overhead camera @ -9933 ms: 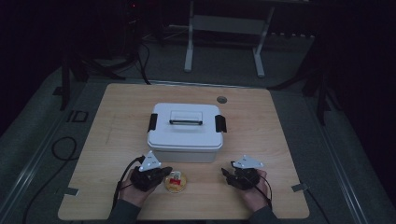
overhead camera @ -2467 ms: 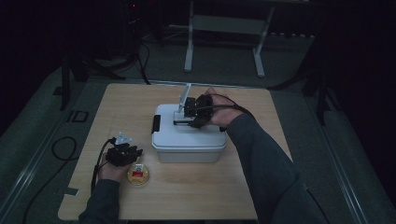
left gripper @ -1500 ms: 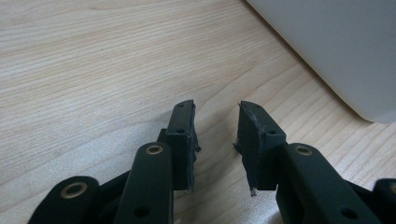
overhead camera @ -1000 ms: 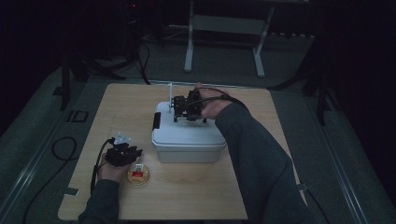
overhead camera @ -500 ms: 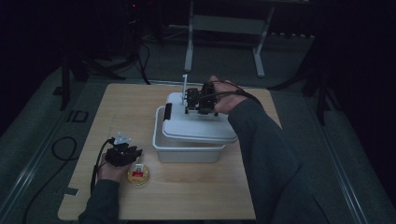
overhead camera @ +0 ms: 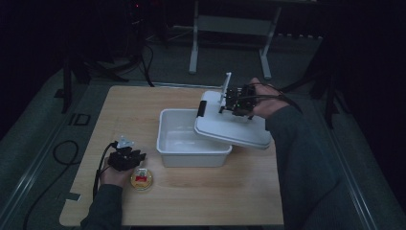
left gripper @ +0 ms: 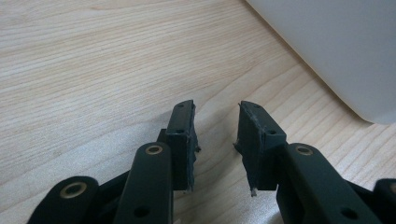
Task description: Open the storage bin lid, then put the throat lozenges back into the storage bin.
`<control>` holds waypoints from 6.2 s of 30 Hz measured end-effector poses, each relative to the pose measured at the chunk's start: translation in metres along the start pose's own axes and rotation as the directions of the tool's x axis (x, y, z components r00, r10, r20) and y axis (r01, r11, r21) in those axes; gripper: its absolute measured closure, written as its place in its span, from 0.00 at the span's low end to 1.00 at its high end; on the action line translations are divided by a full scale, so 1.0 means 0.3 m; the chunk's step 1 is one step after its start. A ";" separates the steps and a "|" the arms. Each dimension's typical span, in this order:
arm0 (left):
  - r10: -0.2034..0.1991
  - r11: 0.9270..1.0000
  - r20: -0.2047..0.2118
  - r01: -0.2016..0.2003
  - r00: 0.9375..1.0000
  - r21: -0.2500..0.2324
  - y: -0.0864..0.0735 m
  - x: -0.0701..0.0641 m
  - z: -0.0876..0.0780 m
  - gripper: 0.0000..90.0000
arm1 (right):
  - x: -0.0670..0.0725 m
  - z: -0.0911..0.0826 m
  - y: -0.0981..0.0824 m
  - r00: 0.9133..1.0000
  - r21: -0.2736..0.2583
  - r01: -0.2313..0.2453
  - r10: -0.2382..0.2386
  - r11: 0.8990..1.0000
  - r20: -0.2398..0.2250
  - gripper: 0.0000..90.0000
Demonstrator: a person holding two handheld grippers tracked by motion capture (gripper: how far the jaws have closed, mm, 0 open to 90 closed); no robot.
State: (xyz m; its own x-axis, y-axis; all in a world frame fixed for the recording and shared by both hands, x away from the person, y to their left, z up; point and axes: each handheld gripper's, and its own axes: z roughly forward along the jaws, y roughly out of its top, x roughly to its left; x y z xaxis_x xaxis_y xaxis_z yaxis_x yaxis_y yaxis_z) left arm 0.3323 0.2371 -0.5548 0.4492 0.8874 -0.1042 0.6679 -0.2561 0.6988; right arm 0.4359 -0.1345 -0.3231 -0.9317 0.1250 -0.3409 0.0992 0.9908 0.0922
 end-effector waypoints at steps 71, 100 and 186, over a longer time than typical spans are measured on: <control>-0.002 1.000 -0.019 0.002 1.000 0.017 0.025 -0.002 -0.074 0.62 | 0.130 0.409 -0.436 0.938 0.029 -0.331 0.332 0.943 -0.096 0.41; 0.219 0.965 0.092 -0.229 0.971 0.130 0.054 -0.146 -0.189 0.36 | 0.168 0.334 -0.533 0.923 -0.066 -0.383 0.378 0.922 -0.075 0.36; 0.341 0.797 0.173 -0.382 0.924 0.468 0.135 -0.159 -0.135 0.24 | 0.178 0.349 -0.585 0.907 -0.090 -0.417 0.408 0.905 -0.101 0.39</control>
State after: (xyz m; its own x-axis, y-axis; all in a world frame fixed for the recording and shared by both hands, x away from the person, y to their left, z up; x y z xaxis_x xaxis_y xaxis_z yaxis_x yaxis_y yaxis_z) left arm 0.3140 0.1999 -0.4929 0.7454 0.6663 0.0200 0.6386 -0.7224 0.2654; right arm 0.4055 -0.2963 -0.4555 -0.8404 0.5124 -0.1769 0.4467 0.8395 0.3095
